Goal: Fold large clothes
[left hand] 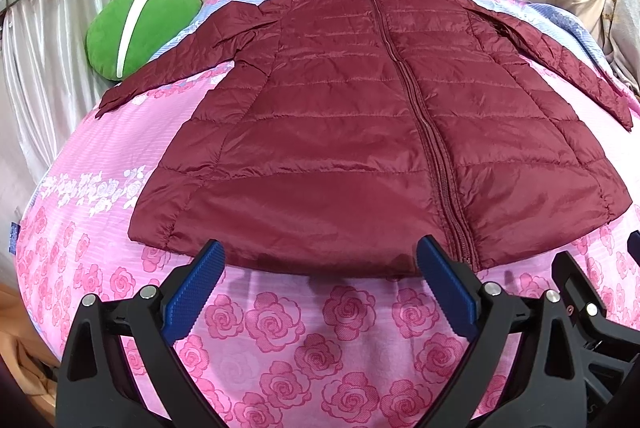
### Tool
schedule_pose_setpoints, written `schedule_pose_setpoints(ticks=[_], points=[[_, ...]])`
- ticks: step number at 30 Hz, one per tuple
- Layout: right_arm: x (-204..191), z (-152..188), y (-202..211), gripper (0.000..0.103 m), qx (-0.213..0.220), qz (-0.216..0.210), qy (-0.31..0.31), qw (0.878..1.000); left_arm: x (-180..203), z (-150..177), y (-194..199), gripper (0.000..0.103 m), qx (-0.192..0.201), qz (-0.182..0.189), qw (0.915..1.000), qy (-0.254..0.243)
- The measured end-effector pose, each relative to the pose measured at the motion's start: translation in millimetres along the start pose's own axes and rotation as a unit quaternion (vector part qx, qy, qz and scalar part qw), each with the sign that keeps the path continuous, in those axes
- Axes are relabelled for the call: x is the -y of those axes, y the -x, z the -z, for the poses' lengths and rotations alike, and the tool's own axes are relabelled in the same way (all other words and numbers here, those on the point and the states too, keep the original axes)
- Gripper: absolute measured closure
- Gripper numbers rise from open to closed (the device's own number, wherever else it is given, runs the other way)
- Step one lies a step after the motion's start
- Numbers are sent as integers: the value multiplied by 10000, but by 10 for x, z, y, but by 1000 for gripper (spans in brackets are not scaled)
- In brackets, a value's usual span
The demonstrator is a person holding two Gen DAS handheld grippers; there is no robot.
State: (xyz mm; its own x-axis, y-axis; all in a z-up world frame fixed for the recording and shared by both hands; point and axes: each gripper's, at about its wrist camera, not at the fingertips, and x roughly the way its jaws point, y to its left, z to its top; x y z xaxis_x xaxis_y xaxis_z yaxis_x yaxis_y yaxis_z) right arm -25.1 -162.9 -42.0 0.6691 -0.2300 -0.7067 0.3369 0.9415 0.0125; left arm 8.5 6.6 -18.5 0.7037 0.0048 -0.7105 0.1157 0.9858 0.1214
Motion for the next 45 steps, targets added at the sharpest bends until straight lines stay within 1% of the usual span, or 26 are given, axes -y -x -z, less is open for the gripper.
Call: schedule_pose_setpoints(ticks=[11,31,33,35,36,38,40,41,45], points=[[-12,-44,82,5,88,12,13,10000,-1,-46,116,9,67,-38,10000,15],[-9,-42,94,5,95,8,11,10000,-18,-51,136,9,63,-36,10000,14],[-7,-52,111,5,103,-27,25,9999,-27,-60,136,9,48,23,10000,16],[22,-86,107,5,132,-84,30,9999,-72,-93,125,8,-20,263,9996,68],[80,-127,93,5,134,-122,-8,9998,-140,-126,106,7,-94,435,9988,181],[315,-271,31,5,180,-136,-186,9996,-288,-201,62,7,-146,571,9974,405],[613,-435,-67,5,198,8,-453,9988,-530,-332,-11,7,-107,580,9961,661],[794,-530,-122,5,199,59,-635,9978,-589,-368,-41,7,-103,569,9957,725],[1670,-918,-489,5,115,175,-1425,9896,-985,-609,-258,7,-126,471,9922,1144]])
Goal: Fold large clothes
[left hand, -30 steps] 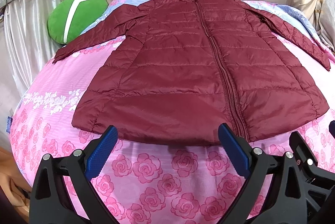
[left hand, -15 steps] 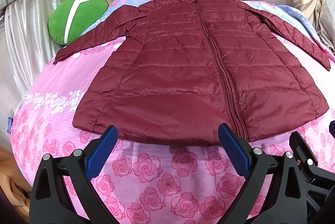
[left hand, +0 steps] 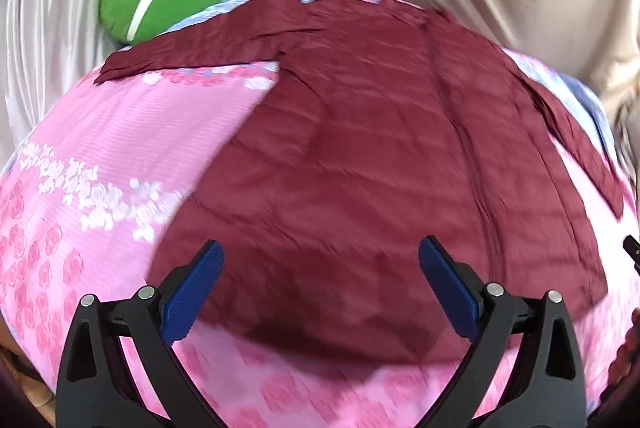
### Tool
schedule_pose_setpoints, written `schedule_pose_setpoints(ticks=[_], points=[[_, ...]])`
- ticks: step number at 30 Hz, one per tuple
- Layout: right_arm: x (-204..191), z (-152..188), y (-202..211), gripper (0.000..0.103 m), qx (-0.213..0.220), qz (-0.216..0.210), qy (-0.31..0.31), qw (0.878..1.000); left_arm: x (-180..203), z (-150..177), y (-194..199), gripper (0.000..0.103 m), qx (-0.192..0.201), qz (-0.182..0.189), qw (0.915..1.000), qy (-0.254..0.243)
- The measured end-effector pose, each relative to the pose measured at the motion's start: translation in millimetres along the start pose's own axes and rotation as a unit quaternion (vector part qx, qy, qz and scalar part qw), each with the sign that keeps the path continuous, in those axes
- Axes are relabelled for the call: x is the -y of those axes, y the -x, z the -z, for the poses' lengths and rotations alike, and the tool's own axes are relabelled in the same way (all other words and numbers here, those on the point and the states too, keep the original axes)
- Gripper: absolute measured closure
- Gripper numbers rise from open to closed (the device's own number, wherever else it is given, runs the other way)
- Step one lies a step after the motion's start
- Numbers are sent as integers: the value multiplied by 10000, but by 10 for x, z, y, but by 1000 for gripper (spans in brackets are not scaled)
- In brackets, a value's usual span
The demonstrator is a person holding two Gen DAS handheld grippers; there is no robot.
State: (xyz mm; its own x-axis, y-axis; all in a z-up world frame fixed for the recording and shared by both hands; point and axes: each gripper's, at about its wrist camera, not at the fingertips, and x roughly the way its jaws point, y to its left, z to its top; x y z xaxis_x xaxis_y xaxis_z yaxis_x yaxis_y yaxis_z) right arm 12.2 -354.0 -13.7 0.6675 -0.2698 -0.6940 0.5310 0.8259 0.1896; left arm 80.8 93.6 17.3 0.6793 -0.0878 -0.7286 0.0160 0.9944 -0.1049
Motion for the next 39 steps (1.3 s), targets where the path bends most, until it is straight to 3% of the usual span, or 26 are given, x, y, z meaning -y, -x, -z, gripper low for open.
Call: schedule_pose_setpoints(ticks=[5,11,15,17,18,22,25,27,31,34,36,39], points=[[796,-561,-687,5,-247,310,-746,9964,-185,-268,-187,7,39,-245,9995,179],[1679,-958,-1413,11,-445,515,-1896,9795,-158,-561,-373,7,119,-402,9991,51],[1909,-1149,-1599,11,-242,484,-2194,9741,-117,-746,-507,7,144,-324,9993,112],[1960,-1259,-1701,22,-234,474,-2259,9727,-83,-818,-577,7,124,-242,9996,116],[1974,-1326,-1779,33,-266,440,-2316,9714,-56,-859,-622,7,108,-189,9997,102],[1862,-1628,-1961,87,-251,289,-2330,9717,66,-990,-757,7,97,22,10000,-5],[1440,-2032,-1875,92,156,23,-1983,9800,130,-1072,-804,8,160,100,9998,-61],[1003,-2308,-1735,93,445,-374,-1641,9847,167,-1126,-826,8,228,115,9996,-110],[-213,-2762,-1347,94,1011,-1384,-520,9838,173,-1214,-858,8,365,148,9991,-176],[-1296,-2855,-1163,94,1181,-2103,448,9694,147,-1291,-890,8,429,189,9989,-92],[-2101,-2720,-1126,94,1150,-2537,1148,9535,104,-1354,-921,8,450,238,9987,-28],[-2988,-2344,-1233,94,818,-3008,1880,9314,17,-1430,-968,7,469,277,9985,62]])
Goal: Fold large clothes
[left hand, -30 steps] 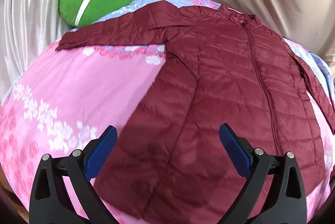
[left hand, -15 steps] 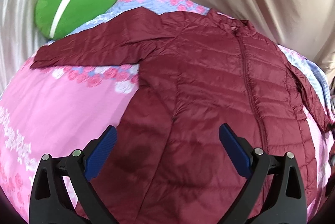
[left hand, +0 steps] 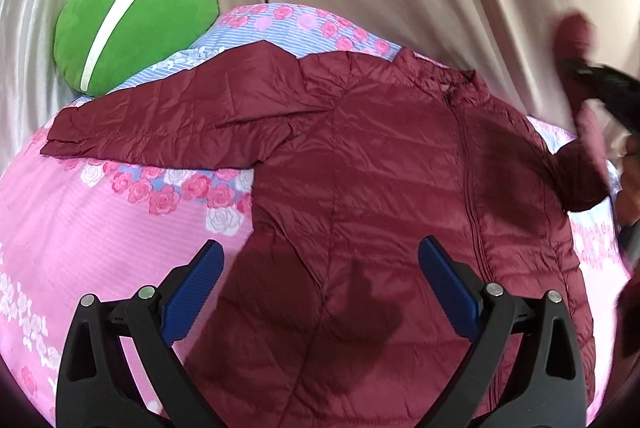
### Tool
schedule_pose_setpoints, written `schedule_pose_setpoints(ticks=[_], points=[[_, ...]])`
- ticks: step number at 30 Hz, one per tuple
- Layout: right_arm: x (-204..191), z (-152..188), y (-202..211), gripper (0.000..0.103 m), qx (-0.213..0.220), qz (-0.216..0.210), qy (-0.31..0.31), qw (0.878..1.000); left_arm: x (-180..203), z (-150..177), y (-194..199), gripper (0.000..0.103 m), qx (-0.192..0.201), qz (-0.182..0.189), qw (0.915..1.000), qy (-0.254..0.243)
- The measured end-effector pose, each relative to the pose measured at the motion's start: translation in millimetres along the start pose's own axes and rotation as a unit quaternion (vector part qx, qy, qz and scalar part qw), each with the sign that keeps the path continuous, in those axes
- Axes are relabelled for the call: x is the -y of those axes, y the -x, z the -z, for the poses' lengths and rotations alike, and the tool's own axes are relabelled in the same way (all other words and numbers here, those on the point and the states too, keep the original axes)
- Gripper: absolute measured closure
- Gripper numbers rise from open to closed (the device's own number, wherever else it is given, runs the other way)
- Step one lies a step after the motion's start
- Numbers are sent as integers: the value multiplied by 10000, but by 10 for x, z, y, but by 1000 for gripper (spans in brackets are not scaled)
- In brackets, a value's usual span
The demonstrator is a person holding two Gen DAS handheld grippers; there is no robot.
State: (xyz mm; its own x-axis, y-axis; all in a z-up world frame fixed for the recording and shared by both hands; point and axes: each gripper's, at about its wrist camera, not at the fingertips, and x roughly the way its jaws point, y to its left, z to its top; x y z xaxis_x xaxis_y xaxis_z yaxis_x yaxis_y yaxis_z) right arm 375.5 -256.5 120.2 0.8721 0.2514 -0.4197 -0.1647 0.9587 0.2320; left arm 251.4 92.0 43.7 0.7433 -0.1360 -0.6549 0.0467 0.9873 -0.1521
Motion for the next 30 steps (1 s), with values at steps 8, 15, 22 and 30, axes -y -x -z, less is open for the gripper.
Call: schedule_pose_setpoints(ticks=[8,15,22,30], points=[[-1109,983,-1174,71,-1471,-715,936,9821,-248,-183,-322,7,-369,423,9983,183],[-627,725,-220,32,-735,-1174,585,9886,-168,-417,-830,5,-770,1244,9884,397],[547,548,403,29,-253,709,8,9972,130,-497,-1416,8,-1255,1314,9820,512],[1641,642,162,29,-562,1932,-1084,9735,552,-892,-1506,100,-961,1302,9864,-277]])
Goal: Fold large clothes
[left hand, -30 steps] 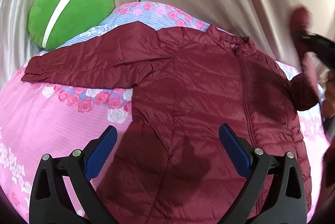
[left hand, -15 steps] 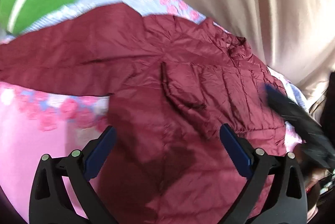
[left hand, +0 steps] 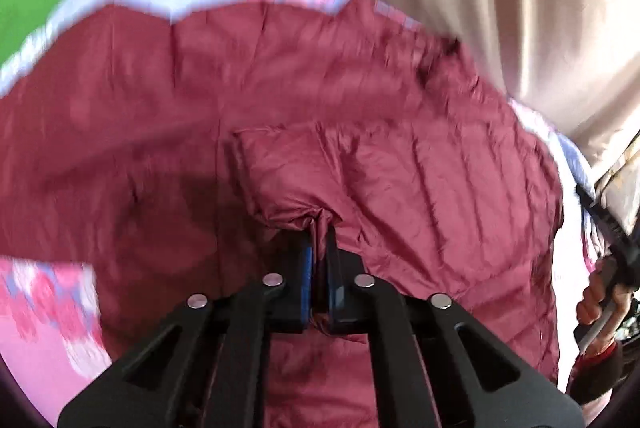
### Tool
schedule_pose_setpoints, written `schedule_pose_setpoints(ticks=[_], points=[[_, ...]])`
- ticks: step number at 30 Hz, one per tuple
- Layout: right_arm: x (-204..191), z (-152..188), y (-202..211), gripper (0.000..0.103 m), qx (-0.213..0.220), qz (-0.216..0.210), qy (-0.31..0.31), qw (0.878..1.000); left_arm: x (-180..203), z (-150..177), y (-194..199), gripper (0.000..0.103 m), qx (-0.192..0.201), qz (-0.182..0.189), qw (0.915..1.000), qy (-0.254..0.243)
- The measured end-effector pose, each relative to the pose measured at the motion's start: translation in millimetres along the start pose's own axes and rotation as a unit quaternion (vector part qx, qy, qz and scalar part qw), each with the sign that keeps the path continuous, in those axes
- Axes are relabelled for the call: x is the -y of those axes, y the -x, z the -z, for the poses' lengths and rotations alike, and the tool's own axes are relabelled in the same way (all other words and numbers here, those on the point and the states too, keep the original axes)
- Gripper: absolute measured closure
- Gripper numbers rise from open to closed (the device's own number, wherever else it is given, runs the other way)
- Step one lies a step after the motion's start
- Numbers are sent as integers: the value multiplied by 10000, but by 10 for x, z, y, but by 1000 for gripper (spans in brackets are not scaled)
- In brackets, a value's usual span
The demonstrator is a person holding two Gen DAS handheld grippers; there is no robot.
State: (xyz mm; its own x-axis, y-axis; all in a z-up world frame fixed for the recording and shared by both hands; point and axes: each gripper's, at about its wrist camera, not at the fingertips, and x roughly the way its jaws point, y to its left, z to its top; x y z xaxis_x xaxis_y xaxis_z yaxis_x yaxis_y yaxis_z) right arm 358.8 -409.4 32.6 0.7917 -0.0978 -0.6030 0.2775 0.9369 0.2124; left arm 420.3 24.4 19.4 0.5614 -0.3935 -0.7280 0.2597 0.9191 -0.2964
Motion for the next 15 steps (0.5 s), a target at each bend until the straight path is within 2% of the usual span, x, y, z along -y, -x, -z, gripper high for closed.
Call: schedule_pose_setpoints(ticks=[3,5,6,7,8,9,10,13,15], points=[[-8,-20,-250,30,-115,15,-89,9999,56,-296,284,100,737,-168,9970,-161],[-104,-15,-375,31,-111,77,-25,9999,41,-429,367,100,932,-188,9953,-171],[-138,-15,-438,38,-111,120,53,9999,-4,-502,369,100,998,-309,9944,-168],[-169,-7,-500,60,-147,172,117,9997,-15,-533,324,100,1006,-421,9938,-196],[-165,-1,-571,77,-236,132,150,9995,-45,-550,248,100,959,-553,9936,-223],[-170,9,-648,87,-331,52,88,9994,-87,-548,103,100,821,-715,9938,-238],[-147,12,-603,91,-214,20,-22,9998,-141,-525,-28,100,678,-807,9942,-234],[-71,8,-348,94,433,-429,-338,9976,-251,-372,-413,101,362,-1150,9922,-318],[-41,8,-469,93,270,-239,-289,9989,-317,-259,-573,100,328,-1225,9913,-350]])
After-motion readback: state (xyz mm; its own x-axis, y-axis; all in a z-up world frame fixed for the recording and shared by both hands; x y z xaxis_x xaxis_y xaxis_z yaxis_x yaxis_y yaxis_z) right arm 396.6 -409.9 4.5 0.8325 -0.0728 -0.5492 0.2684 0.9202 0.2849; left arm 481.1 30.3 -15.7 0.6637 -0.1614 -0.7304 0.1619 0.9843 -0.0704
